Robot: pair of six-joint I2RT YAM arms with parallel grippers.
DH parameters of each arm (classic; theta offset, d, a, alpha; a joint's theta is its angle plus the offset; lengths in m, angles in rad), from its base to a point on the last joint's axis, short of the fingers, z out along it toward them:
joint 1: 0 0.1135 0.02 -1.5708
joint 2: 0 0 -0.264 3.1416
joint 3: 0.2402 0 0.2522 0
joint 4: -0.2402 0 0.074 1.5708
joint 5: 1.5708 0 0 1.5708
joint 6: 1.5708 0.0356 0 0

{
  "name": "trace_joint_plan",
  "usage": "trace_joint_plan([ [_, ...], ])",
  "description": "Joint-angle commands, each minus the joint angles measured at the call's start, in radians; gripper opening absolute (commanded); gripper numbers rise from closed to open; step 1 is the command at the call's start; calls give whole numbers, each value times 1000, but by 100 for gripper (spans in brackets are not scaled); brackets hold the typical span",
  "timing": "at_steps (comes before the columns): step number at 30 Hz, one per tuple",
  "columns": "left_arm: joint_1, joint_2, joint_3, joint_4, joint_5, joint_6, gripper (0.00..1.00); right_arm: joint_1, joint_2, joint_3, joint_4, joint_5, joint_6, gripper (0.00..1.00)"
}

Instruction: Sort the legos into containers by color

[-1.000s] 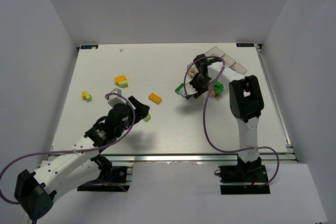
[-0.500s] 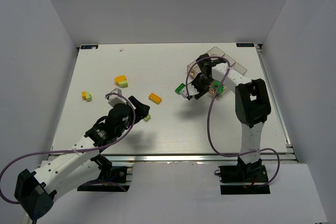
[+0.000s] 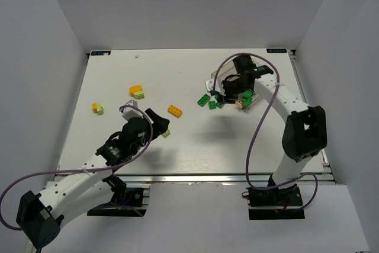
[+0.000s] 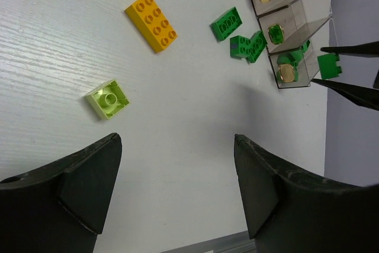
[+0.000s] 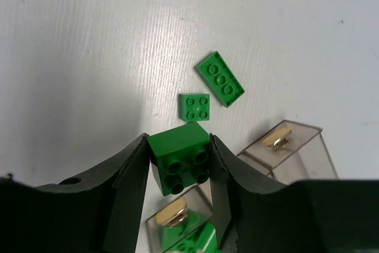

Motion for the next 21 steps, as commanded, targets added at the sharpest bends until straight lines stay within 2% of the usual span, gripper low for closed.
trace_joint_plan([
  [1,2,2,-6,29,17,7,86,-52,-94,-66,127,-101,384,15],
  [4,2,8,-6,36,21,10,86,-90,-144,-133,263,-63,550,16],
  [5,2,11,-7,39,23,9,86,-119,-151,-146,305,-19,673,15],
  [7,2,15,-9,46,30,9,86,-165,-149,-140,348,-16,749,14],
  [9,2,19,-12,55,32,9,86,-238,-125,-129,406,39,917,14],
  [14,2,28,-15,67,41,7,86,-373,-40,-37,374,50,1028,15],
  [21,2,46,-17,79,50,7,86,-440,87,49,360,24,1070,25],
])
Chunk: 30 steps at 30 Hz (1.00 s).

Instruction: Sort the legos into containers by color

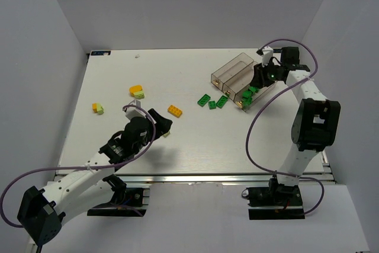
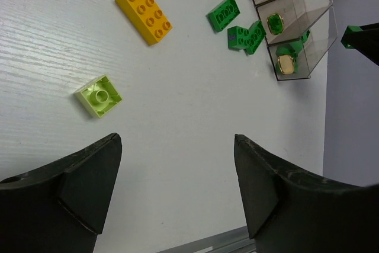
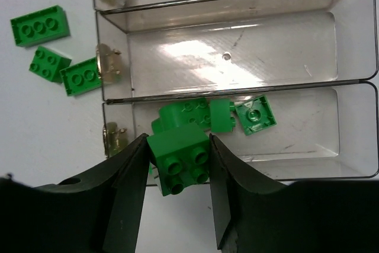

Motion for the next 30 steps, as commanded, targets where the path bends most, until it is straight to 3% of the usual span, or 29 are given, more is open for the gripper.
trace_joint_plan([
  [1,2,6,0,22,13,7,86,-14,47,89,4,-26,69,26],
  [5,2,8,-2,19,12,5,86,-17,124,147,-21,3,58,38],
  [13,2,18,-5,25,13,8,86,-23,147,136,-16,35,36,52],
  [18,2,87,7,57,51,31,86,-26,135,124,-19,32,33,70],
  [24,2,224,102,78,90,109,85,-41,84,113,-32,-5,13,71],
  [27,2,305,187,75,128,201,83,-45,9,81,-17,-71,-10,69],
  [30,2,405,303,52,168,319,82,-46,-150,-18,74,-160,-107,74],
])
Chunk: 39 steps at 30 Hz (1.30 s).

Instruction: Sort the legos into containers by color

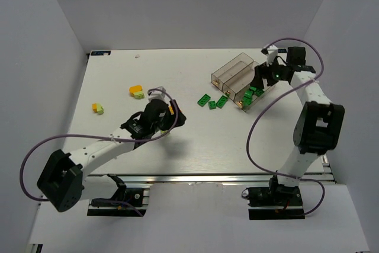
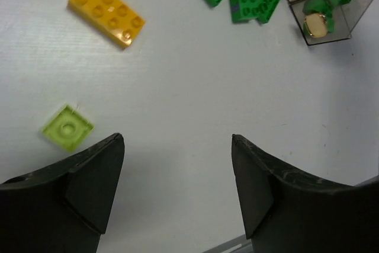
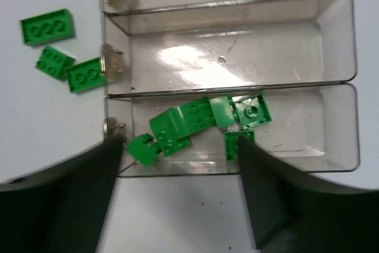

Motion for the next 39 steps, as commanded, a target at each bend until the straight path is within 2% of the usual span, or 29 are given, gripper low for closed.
trace_joint_plan([
  [1,2,76,144,-1,63,198,82,-5,-215,-89,109,-142,-120,89],
  [4,2,208,294,-49,97,322,82,-6,-322,-263,285,-163,-93,89],
  [6,2,321,375,-86,115,385,81,-11,-319,-239,161,-253,-182,88],
  [7,2,361,461,-131,120,442,80,-11,-282,-199,58,-363,-326,71],
  [8,2,401,504,-158,124,473,79,-11,-259,-155,-61,-415,-414,60],
  [9,2,438,543,-175,138,502,74,-11,-233,-109,-292,-458,-491,48],
  [10,2,510,617,-220,138,548,73,-11,-190,-46,-373,-520,-546,35],
  [13,2,626,730,-276,118,615,70,-11,-171,-28,-481,-547,-594,16],
  [15,2,673,771,-290,110,642,69,-11,-203,-59,-437,-541,-567,17],
  [17,2,740,836,-308,110,671,69,-11,-242,-128,-370,-533,-518,27],
  [19,2,786,885,-339,103,691,70,-11,-297,-171,-273,-523,-450,34],
  [21,2,857,957,-366,84,702,70,-9,-322,-199,-245,-522,-424,37],
  [24,2,928,1037,-412,40,720,71,-11,-319,-189,-250,-529,-412,37],
  [30,2,1007,1101,-419,37,755,72,-11,-308,-191,-216,-529,-367,38],
  [39,0,1066,1135,-428,29,792,72,-11,-305,-194,-182,-527,-335,38],
])
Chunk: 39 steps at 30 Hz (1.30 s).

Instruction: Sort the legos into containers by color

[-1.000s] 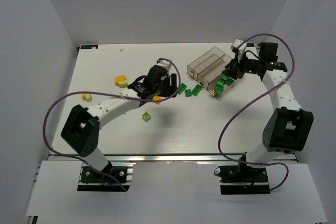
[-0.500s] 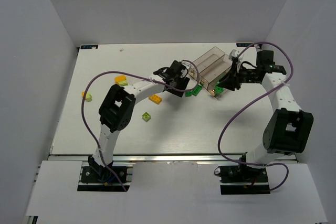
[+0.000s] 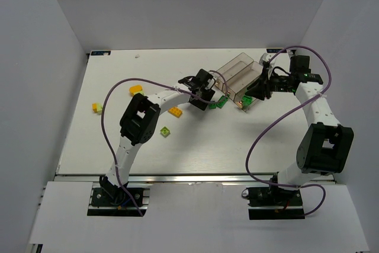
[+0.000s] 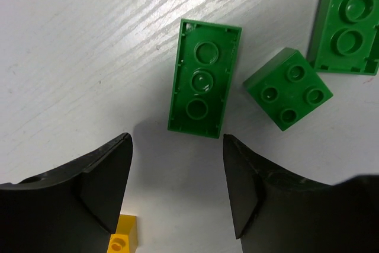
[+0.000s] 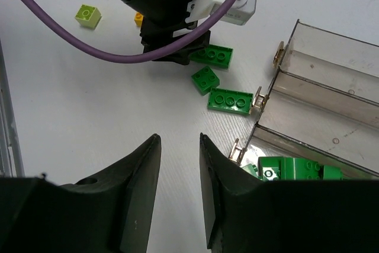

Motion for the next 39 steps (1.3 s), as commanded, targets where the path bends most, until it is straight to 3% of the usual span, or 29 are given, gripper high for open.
trace_joint_plan([
  [1,0,-1,43,-7,2,27,72,-6,0,2,33,-26,18,38],
  [14,0,79,133,10,2,12,70,-6,-7,-13,31,-22,19,38],
  [21,0,92,126,34,-18,-26,60,-7,-3,-13,31,-19,21,38],
  [24,0,75,95,63,-18,-37,55,-6,0,-10,33,-19,22,38],
  [28,1,40,57,89,-27,-68,38,-6,1,-7,33,-19,24,38],
  [39,0,-248,-225,272,-39,-193,26,-7,-13,-4,31,21,36,34],
])
